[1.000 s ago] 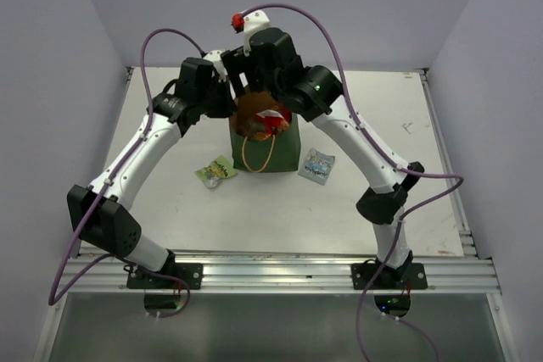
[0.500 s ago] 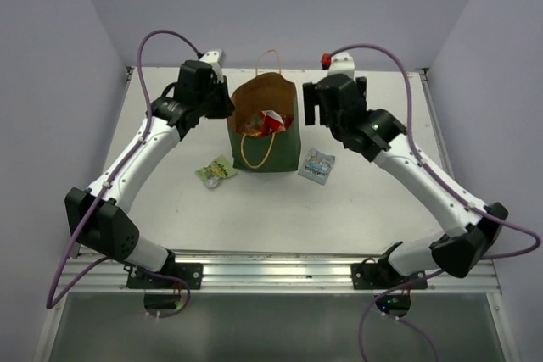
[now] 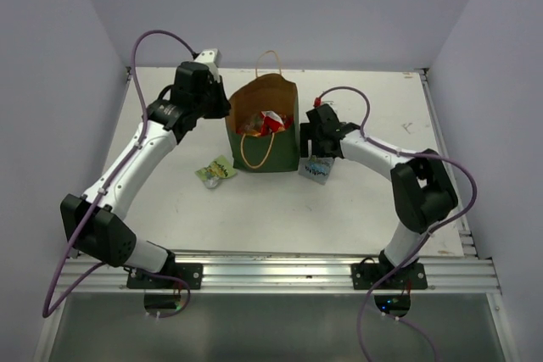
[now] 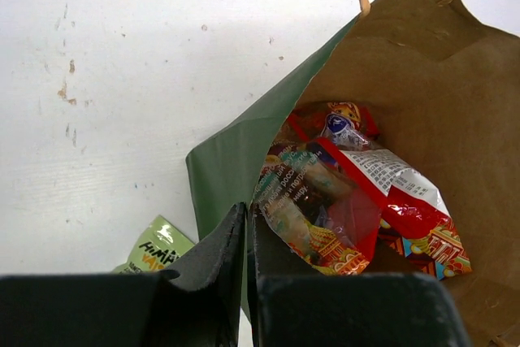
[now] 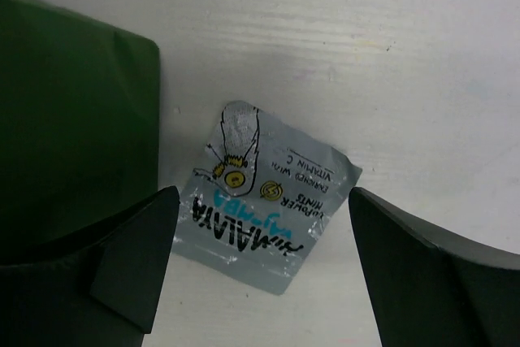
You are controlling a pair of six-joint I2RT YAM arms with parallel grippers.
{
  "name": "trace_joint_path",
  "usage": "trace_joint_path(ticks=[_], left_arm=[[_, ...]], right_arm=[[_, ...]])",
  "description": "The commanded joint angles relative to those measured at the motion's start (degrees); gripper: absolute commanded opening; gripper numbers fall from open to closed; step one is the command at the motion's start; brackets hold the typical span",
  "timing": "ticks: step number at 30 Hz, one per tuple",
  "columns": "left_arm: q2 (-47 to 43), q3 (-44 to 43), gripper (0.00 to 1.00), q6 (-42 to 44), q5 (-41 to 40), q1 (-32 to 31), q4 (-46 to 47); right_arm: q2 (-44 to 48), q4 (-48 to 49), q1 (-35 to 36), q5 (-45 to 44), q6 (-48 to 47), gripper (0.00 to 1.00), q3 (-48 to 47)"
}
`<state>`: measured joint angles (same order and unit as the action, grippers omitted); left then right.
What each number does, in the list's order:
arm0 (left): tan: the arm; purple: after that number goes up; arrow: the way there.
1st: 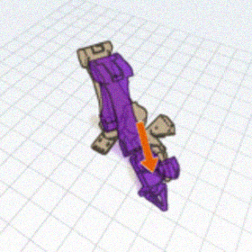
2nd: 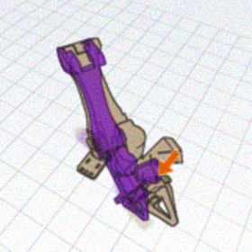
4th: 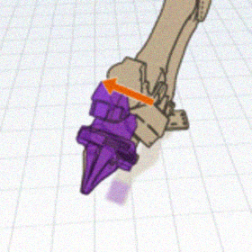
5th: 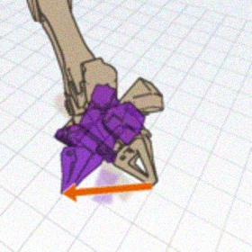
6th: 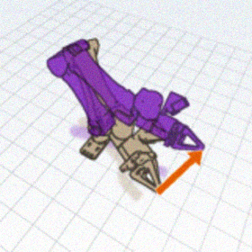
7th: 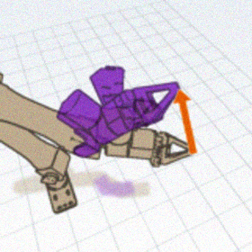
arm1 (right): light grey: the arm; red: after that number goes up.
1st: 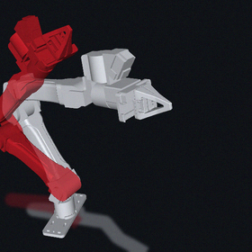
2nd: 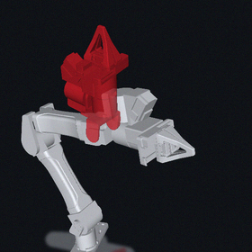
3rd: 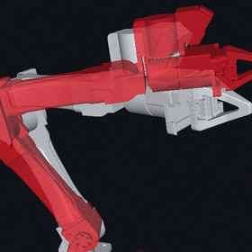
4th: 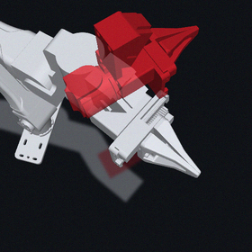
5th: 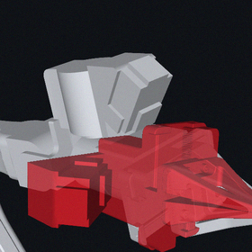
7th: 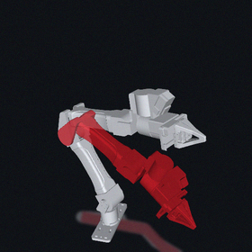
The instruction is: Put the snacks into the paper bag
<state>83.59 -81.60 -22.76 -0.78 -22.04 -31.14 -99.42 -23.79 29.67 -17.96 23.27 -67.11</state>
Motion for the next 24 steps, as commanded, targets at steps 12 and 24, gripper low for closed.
trace_joint_path(ticks=[12, 24], left_arm=[[-2.5, -1.6, 0.08, 1.7, -4.1, 0.2, 2.1], [-0.1, -1.9, 0.04, 1.8, -1.7, 0.2, 3.0]], right_arm=[[-6.8, 5.6, -3.0, 6.4, 2.2, 0.76, 3.2], [5.4, -5.6, -3.0, -7.3, -4.3, 0.00, -6.0]])
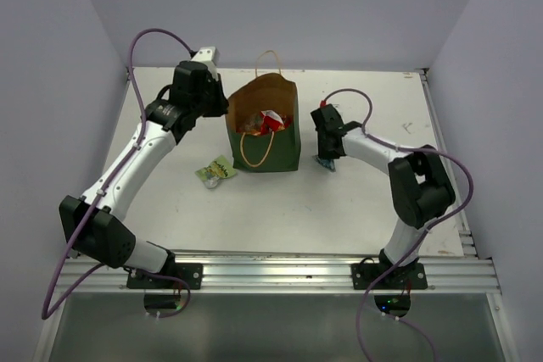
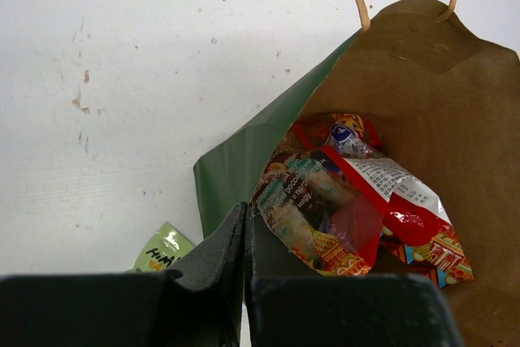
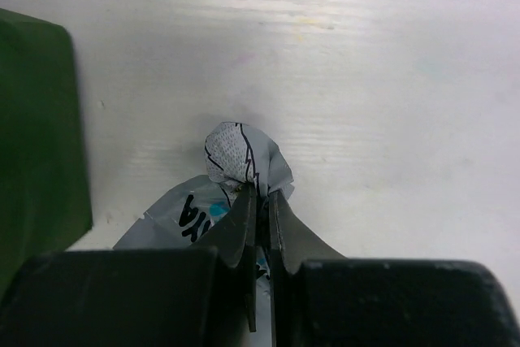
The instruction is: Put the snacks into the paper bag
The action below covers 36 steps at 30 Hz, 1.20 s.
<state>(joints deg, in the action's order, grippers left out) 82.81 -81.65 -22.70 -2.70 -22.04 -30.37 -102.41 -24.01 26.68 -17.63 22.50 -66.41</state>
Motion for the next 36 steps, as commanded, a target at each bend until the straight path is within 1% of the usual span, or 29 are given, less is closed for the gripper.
trace_joint_path(ticks=[1, 3, 4, 7, 8, 9, 10, 13, 16, 18, 21, 27, 28, 29, 30, 31, 32, 33, 36], left_arm=[[0.9, -1.7, 0.04, 1.7, 0.3, 0.2, 2.3], [1.0, -1.7, 0.03, 1.8, 0.6, 0.2, 2.6], [1.2, -1.7, 0.03, 1.9, 0.8, 0.2, 2.6], [1.4, -1.7, 0.03, 1.9, 1.2, 0.2, 2.9], [1.5, -1.7, 0.03, 2.0, 1.2, 0.2, 2.9], [1.6, -1.7, 0.03, 2.0, 1.2, 0.2, 2.9], [1.7, -1.8, 0.02, 1.9, 1.3, 0.2, 3.0], [1.7, -2.0, 0.02, 2.0, 1.3, 0.2, 3.0], [1.7, -2.3, 0.02, 2.1, 1.2, 0.2, 2.8], [1.7, -2.3, 0.02, 2.0, 1.1, 0.2, 2.7], [1.6, -2.4, 0.02, 2.1, 1.1, 0.2, 2.6], [1.3, -2.3, 0.02, 2.1, 1.1, 0.2, 2.7], [1.3, -2.2, 0.02, 2.0, 1.1, 0.2, 2.7], [1.2, -2.1, 0.02, 2.1, 1.3, 0.2, 2.8], [1.2, -2.1, 0.02, 2.1, 1.3, 0.2, 2.8], [1.2, -2.0, 0.02, 2.1, 1.4, 0.2, 2.9], [1.3, -2.0, 0.02, 2.1, 1.6, 0.2, 2.9], [1.4, -1.9, 0.02, 2.0, 1.7, 0.2, 2.9], [1.4, -1.7, 0.02, 2.0, 2.1, 0.2, 3.1]], right_arm=[[9.6, -6.1, 0.0, -8.6, -4.6, 0.00, -12.4], [10.3, -9.2, 0.0, -9.4, -7.3, 0.00, -19.5], [10.0, -10.2, 0.1, -9.2, -8.0, 0.00, -27.1], [7.7, -12.5, 0.7, -5.2, -10.1, 0.00, -37.9], [6.8, -12.9, 1.1, -3.9, -10.5, 0.00, -43.9], [5.9, -13.0, 1.9, -1.1, -11.0, 0.00, -46.8], [5.1, -13.2, 2.4, 0.0, -11.0, 0.00, -51.6], [0.7, -14.6, 4.3, 5.9, -9.8, 0.00, -59.3], [-2.3, -15.3, 7.5, 9.3, -9.4, 0.00, -61.6], [-3.9, -15.5, 10.2, 9.6, -9.6, 0.00, -61.6], [-4.8, -16.3, 12.3, 11.4, -8.4, 0.00, -60.2], [-3.5, -16.6, 14.0, 10.7, -7.3, 0.00, -54.8], [-3.2, -17.0, 14.0, 10.8, -7.4, 0.03, -54.2], [-3.1, -17.2, 14.0, 10.9, -7.6, 0.33, -54.1], [-3.0, -17.3, 14.0, 11.6, -7.6, 0.49, -54.0], [-2.5, -17.2, 14.0, 11.7, -7.9, 0.59, -53.8], [-2.1, -16.9, 14.3, 11.8, -8.6, 0.71, -53.7], [-1.6, -16.6, 14.5, 11.4, -9.0, 0.77, -53.4], [0.8, -15.3, 14.9, 11.7, -10.3, 0.80, -53.1]])
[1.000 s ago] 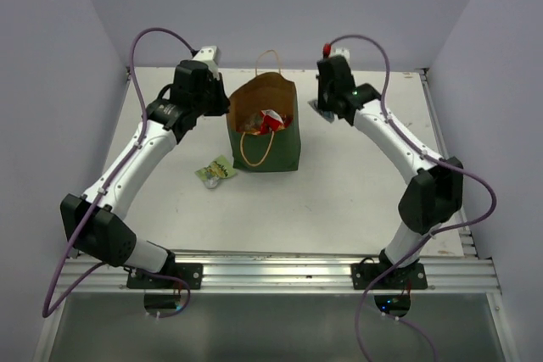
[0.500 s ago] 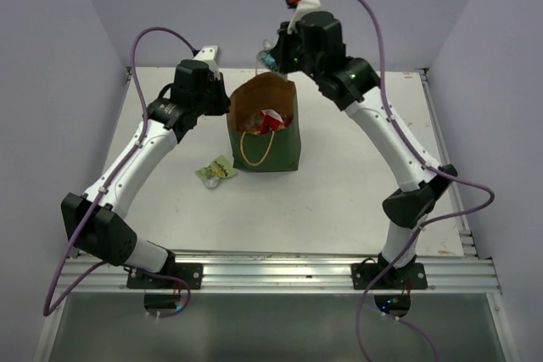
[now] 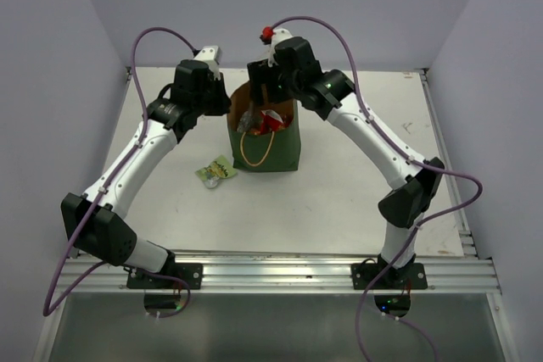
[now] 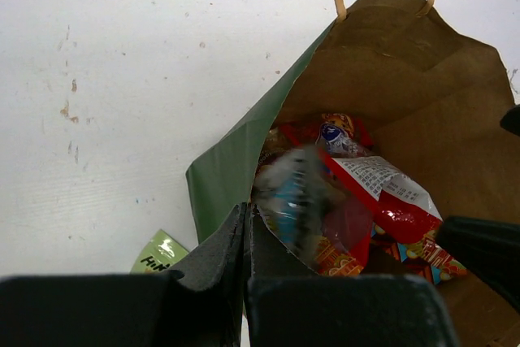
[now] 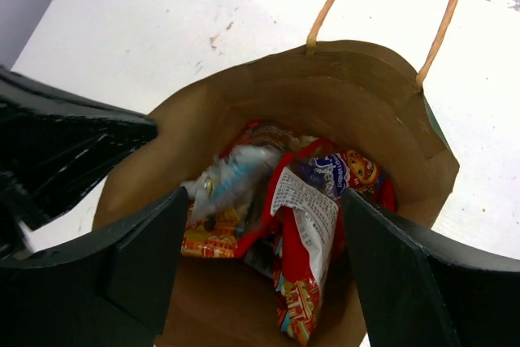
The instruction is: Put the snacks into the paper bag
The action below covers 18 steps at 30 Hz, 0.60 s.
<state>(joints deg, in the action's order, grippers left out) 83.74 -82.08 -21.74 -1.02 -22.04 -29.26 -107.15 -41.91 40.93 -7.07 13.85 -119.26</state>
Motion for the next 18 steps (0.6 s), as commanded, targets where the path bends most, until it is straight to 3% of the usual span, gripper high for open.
trace_joint_path(ticks=[1, 4, 10, 14, 18], left_arm=[[0.5, -1.2, 0.02, 0.9, 0.5, 0.2, 2.1], [0.5, -1.1, 0.02, 0.9, 0.8, 0.2, 2.3], [0.5, -1.0, 0.02, 0.9, 0.8, 0.2, 2.4], [0.3, -1.4, 0.02, 1.3, 0.8, 0.2, 1.9], [-0.2, -1.9, 0.02, 1.7, 0.8, 0.2, 1.6]], right_arm=[[6.2, 1.8, 0.7, 2.5, -2.0, 0.80, -0.7], [6.5, -2.1, 2.7, 9.3, -7.1, 0.77, -1.7], [3.8, -11.8, 15.7, 13.6, -17.2, 0.76, 2.1], [-1.1, -13.1, 25.3, 12.3, -19.9, 0.76, -0.4], [-3.8, -6.9, 26.8, 13.8, -20.0, 0.76, 6.5]])
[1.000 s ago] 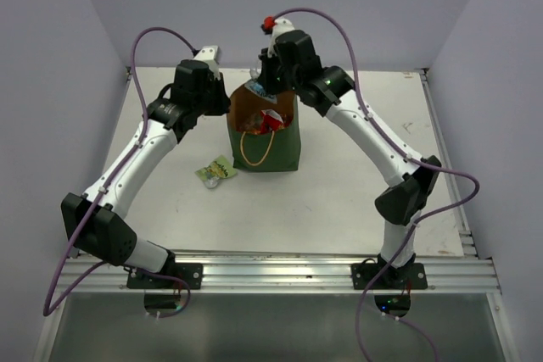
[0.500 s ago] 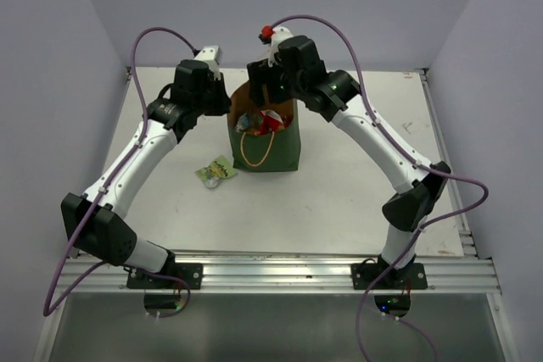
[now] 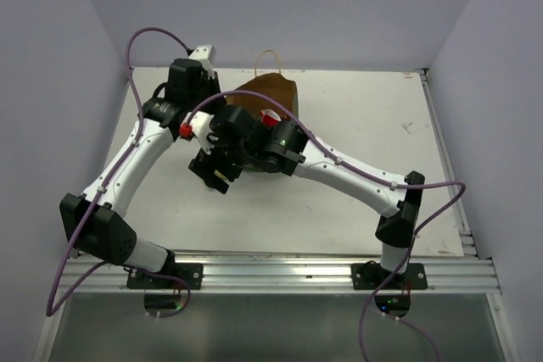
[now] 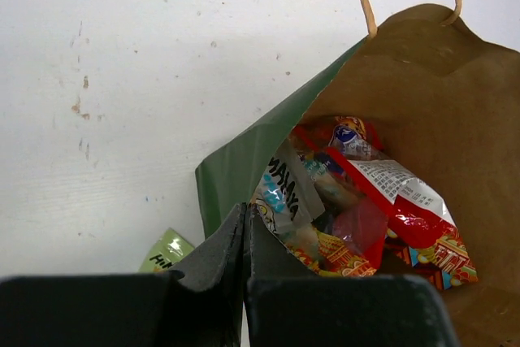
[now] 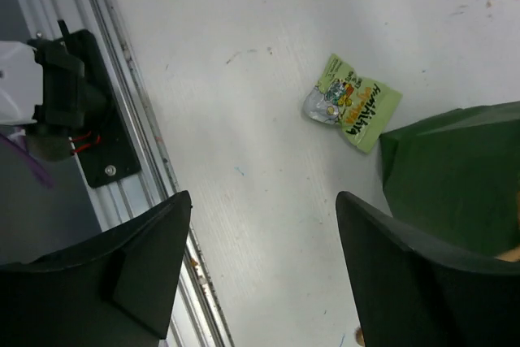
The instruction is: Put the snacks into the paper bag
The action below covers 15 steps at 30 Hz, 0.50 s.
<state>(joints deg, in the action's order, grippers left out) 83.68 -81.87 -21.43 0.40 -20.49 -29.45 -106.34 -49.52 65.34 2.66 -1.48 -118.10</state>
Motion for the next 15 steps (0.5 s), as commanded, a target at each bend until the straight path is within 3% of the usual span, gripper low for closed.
trace_joint_path(ticks=[1, 8, 15], left_arm=[[-0.1, -2.2, 0.02, 1.6, -0.7, -1.4, 1.7], [-0.8, -3.7, 0.02, 1.9, -0.7, -1.3, 1.2], [-0.7, -3.7, 0.02, 1.8, 1.1, -1.4, 1.2]], right_arm=[[-5.4, 3.8, 2.5, 3.7, -4.7, 0.76, 6.6], [-10.9, 13.6, 2.5, 3.8, -4.4, 0.76, 17.7], [-18.4, 17.4, 2.4, 0.3, -4.9, 0.75, 16.4]])
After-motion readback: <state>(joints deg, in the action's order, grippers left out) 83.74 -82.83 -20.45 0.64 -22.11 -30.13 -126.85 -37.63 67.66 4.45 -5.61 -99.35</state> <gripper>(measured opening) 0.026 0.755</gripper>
